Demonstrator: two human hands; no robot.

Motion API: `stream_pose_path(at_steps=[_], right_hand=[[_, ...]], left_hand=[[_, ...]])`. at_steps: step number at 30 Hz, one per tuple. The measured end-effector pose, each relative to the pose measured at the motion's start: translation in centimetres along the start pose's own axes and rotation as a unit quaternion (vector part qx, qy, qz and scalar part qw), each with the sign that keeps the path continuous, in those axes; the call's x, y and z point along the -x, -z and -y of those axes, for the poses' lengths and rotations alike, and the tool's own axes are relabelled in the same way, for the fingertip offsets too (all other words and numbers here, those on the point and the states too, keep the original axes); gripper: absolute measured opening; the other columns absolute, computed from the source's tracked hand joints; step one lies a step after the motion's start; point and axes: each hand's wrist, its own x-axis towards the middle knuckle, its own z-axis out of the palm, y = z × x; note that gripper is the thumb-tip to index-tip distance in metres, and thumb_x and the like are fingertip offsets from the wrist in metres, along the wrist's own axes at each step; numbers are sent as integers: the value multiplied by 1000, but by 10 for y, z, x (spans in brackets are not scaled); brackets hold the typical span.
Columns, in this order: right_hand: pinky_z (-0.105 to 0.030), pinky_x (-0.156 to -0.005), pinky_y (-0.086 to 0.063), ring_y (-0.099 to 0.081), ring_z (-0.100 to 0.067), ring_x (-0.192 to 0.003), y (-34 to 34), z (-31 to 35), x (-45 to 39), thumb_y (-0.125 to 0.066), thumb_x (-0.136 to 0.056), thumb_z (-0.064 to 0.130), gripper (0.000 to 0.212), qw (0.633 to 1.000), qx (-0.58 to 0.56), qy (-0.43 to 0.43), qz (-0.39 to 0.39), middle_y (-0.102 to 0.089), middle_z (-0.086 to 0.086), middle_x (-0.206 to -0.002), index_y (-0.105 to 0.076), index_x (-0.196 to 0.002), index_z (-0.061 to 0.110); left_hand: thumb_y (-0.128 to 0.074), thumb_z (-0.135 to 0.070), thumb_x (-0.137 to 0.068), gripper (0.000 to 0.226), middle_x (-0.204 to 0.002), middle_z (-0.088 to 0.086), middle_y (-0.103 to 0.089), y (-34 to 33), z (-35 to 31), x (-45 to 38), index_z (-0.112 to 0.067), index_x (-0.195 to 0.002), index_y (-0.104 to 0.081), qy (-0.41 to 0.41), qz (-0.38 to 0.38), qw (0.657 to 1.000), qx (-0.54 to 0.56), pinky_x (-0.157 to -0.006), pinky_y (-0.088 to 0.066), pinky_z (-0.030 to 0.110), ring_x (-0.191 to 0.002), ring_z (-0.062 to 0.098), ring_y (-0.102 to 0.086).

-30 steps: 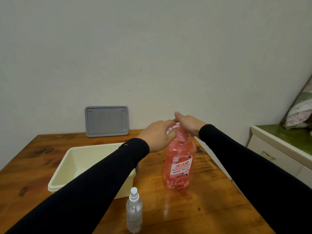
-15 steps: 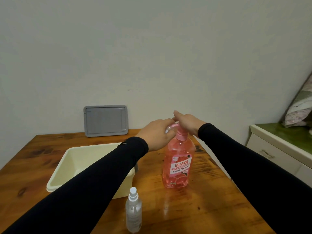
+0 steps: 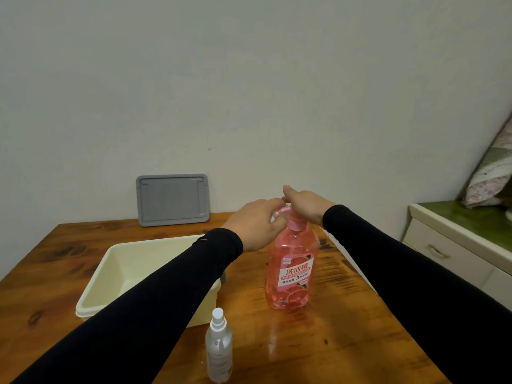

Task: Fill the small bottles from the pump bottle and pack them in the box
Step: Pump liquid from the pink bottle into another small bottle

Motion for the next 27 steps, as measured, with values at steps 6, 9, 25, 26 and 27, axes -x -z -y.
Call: stream_pose_path(at_steps=[6, 9, 25, 26, 27], right_hand=[[-31, -92, -31, -47, -27, -123, 5, 4, -2, -18, -100, 48, 60, 1000, -16, 9, -5, -48, -15, -141, -48, -137, 11], [-32, -92, -33, -50, -26, -119, -3, -5, -1, -17, -100, 47, 59, 1000, -10, 10, -9, -52, -15, -136, -52, -133, 13], [-34, -91, -37, -54, -20, -93, -4, -5, 2, -17, -100, 47, 61, 1000, -13, 1, -9, -64, -6, -97, -53, -133, 11], [-33, -90, -35, -53, -20, -96, -4, -4, 2, -17, -100, 47, 61, 1000, -7, 0, -8, -64, -10, -107, -53, -133, 11], [-33, -90, -34, -52, -22, -102, -3, -3, 2, -17, -100, 47, 61, 1000, 1, 0, -7, -61, -13, -120, -52, -133, 11]], left_hand=[[-42, -34, -95, 42, -117, 3, -62, 5, -2, -3, -24, -135, -46, -4, -13, 1000, 9, -67, -38, 19, -92, 13, -55], [-42, -33, -95, 45, -121, 3, -60, -3, -1, 3, -25, -139, -42, -4, -8, 1000, 14, -72, -38, 21, -98, 14, -56], [-41, -33, -95, 46, -124, 6, -60, 0, -2, 3, -24, -140, -42, 0, 3, 1000, -5, -79, -43, 26, -102, 18, -57], [-41, -33, -95, 46, -125, 6, -59, 0, -2, 2, -24, -140, -42, 0, 5, 1000, -7, -80, -42, 26, -103, 18, -57], [-41, -33, -95, 46, -127, 6, -59, 1, -3, 2, -23, -140, -42, 1, 9, 1000, -12, -80, -40, 25, -105, 19, -56]])
